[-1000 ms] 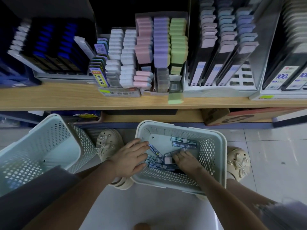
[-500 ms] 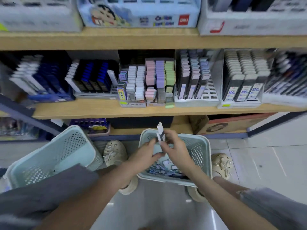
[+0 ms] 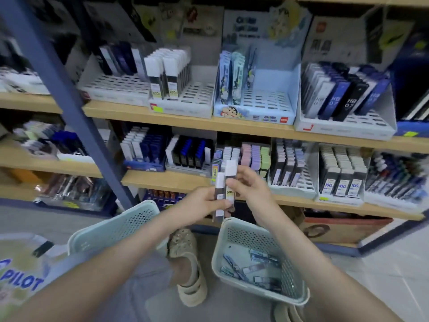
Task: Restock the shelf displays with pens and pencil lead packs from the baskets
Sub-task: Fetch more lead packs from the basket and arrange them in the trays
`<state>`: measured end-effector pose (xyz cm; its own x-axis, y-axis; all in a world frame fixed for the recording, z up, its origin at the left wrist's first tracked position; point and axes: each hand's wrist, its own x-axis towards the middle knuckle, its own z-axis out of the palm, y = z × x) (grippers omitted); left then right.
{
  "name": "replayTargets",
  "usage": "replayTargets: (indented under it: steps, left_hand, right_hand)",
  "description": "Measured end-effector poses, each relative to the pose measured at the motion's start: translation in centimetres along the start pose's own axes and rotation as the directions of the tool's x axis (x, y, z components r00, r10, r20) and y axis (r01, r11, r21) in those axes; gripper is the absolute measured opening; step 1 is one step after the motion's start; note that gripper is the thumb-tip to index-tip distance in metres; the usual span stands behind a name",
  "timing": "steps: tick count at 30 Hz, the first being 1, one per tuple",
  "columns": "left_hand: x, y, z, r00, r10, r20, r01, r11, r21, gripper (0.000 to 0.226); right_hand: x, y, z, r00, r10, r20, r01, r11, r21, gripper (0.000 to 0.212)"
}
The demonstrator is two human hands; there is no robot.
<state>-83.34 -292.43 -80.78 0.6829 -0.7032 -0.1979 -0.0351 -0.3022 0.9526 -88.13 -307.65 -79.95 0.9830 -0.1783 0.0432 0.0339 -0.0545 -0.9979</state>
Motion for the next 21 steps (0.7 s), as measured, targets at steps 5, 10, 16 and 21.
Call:
replayTargets:
  steps: [5, 10, 16, 21]
  left_hand:
    - [-1.6, 4.4, -5.6, 0.992, 0.116, -0.044, -0.116, 0.993, 0.007, 0.011]
    - [-2.7, 7.2, -10.7, 0.973, 0.175, -0.151, -0.173, 0.985, 0.026, 0.012]
    - [-3.1, 9.9, -15.0, 0.909, 0.271, -0.316, -0.263, 0.962, 0.068, 0.018]
    - [-2.4, 10.1, -17.1, 0.848, 0.319, -0.424, -0.316, 0.945, 0.08, 0.017]
  right_hand:
    - [2.6, -5.9, 2.4, 0.997, -0.079, 0.012, 0.077, 0.994, 0.083, 0.015]
    - [5.4, -10.8, 4.3, 0.982, -0.185, -0.025, 0.187, 0.978, 0.089, 0.013]
    - [8.9, -16.1, 6.5, 0.921, -0.383, -0.073, 0.386, 0.922, 0.032, 0.009]
    - [11.5, -17.0, 7.4, 0.894, -0.429, -0.131, 0.416, 0.902, -0.117, 0.011]
